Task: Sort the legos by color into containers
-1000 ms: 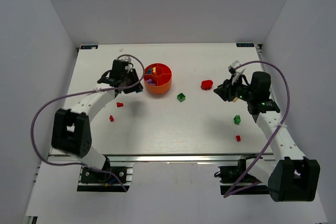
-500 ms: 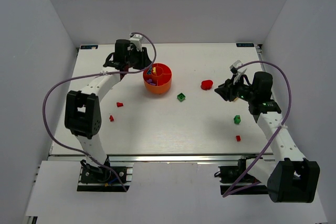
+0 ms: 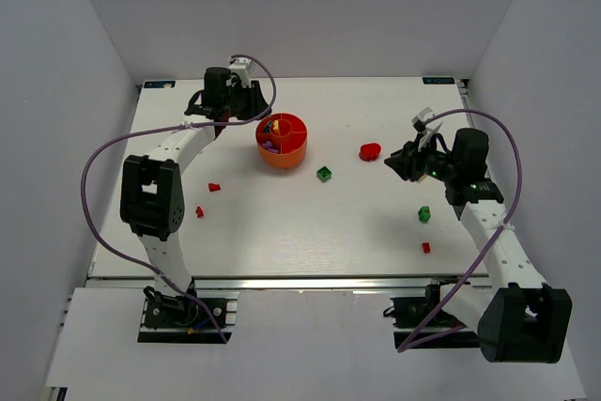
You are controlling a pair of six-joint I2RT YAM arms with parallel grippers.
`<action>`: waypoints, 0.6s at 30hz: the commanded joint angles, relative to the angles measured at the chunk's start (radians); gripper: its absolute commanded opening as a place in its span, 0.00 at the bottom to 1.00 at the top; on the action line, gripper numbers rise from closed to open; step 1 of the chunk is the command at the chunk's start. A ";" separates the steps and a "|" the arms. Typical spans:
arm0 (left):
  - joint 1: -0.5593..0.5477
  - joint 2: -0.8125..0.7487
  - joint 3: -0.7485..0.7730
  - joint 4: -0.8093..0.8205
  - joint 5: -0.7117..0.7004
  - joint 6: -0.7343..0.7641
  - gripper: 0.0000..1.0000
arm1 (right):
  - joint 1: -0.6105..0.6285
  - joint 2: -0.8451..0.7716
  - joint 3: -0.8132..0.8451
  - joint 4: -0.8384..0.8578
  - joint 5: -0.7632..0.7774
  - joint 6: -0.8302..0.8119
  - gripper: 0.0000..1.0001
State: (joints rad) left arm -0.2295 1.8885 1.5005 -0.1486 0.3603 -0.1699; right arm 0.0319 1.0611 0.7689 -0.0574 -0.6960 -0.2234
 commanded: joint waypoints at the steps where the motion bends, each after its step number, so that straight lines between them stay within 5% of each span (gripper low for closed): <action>1: 0.013 -0.003 0.017 0.015 0.029 -0.029 0.17 | -0.009 -0.012 -0.003 0.013 -0.022 0.002 0.35; 18: 0.041 0.061 0.050 -0.048 0.094 -0.048 0.26 | -0.015 -0.015 -0.002 0.013 -0.033 0.004 0.35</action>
State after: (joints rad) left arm -0.1947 1.9656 1.5059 -0.1833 0.4278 -0.2119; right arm 0.0212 1.0611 0.7685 -0.0574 -0.7105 -0.2230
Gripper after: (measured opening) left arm 0.464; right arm 0.349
